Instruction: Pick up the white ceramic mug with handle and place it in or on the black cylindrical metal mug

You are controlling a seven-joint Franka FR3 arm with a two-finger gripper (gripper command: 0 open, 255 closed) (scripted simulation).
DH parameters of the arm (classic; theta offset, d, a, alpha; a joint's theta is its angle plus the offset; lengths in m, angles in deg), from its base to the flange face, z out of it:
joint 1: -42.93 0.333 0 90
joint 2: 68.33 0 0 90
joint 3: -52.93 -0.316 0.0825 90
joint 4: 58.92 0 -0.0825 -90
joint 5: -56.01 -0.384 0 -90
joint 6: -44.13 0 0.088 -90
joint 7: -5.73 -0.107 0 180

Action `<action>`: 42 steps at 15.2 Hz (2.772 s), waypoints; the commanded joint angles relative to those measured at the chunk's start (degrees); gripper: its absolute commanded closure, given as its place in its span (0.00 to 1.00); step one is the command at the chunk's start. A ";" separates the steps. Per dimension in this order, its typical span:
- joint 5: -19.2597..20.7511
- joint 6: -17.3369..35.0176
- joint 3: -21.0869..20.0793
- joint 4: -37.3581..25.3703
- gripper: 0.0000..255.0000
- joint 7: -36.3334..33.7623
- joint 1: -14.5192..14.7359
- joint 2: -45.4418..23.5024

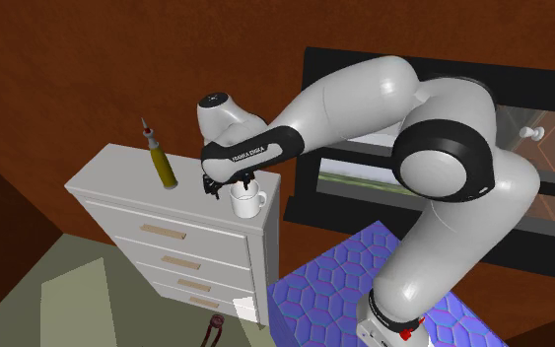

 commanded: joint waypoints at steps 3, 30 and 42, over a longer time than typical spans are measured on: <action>1.20 2.76 0.01 0.53 0.00 -1.04 0.15 -2.44; 0.16 -0.49 -0.05 -0.99 1.00 -0.20 0.02 -0.57; -1.81 -9.40 0.05 -6.19 1.00 1.39 -0.15 3.46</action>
